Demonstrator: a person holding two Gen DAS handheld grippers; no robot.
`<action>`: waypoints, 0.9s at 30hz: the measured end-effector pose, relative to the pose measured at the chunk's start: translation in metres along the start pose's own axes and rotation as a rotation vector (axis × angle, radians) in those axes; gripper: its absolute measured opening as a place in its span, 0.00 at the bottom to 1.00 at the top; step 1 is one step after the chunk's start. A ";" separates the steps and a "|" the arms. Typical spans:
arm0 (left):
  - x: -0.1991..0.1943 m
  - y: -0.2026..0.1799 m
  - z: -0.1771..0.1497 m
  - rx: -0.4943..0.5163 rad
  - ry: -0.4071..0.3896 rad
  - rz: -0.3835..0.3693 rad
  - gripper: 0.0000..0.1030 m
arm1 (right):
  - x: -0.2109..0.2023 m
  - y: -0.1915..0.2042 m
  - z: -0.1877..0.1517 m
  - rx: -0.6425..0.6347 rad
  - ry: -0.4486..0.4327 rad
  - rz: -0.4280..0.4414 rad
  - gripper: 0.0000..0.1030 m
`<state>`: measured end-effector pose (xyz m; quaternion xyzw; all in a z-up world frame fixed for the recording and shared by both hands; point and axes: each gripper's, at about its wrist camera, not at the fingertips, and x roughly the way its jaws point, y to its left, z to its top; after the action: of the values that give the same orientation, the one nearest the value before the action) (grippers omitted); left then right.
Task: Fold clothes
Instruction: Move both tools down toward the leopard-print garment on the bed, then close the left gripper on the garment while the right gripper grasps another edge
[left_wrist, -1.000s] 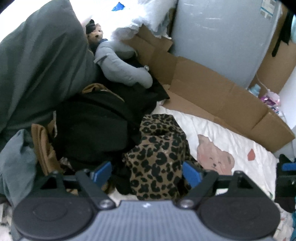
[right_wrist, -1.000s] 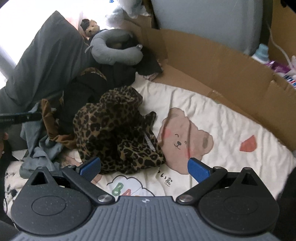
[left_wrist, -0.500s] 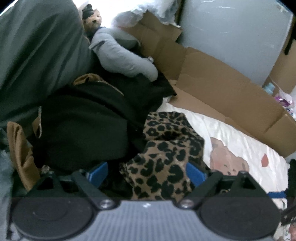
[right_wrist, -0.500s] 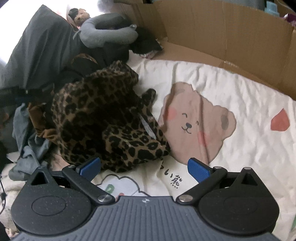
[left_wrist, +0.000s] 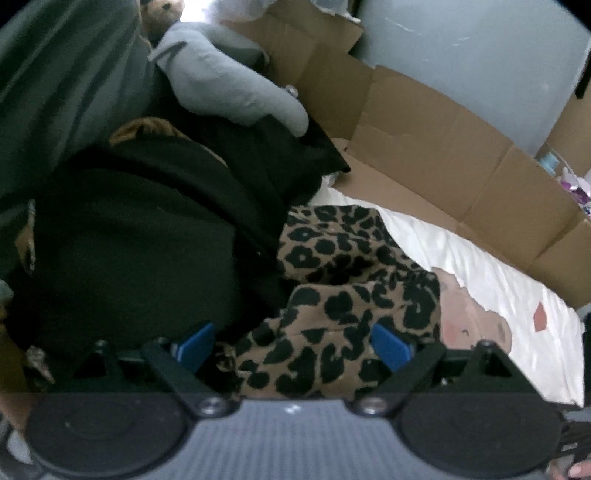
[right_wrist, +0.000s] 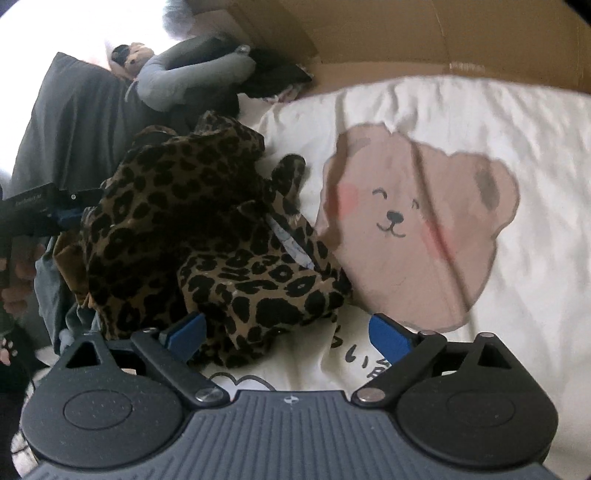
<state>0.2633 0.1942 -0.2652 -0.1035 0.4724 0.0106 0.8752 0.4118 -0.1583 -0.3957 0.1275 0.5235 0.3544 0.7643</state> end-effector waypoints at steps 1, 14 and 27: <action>0.003 0.001 -0.001 -0.005 0.002 -0.014 0.91 | 0.004 -0.001 0.000 0.006 0.003 0.007 0.88; -0.007 0.005 -0.011 0.014 -0.019 0.033 0.13 | 0.028 0.011 0.006 -0.013 -0.010 0.018 0.30; -0.038 0.021 -0.035 -0.051 -0.020 0.120 0.05 | 0.036 -0.009 0.023 0.177 -0.064 0.052 0.71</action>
<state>0.2109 0.2110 -0.2559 -0.0972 0.4687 0.0764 0.8747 0.4432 -0.1368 -0.4170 0.2192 0.5247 0.3222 0.7569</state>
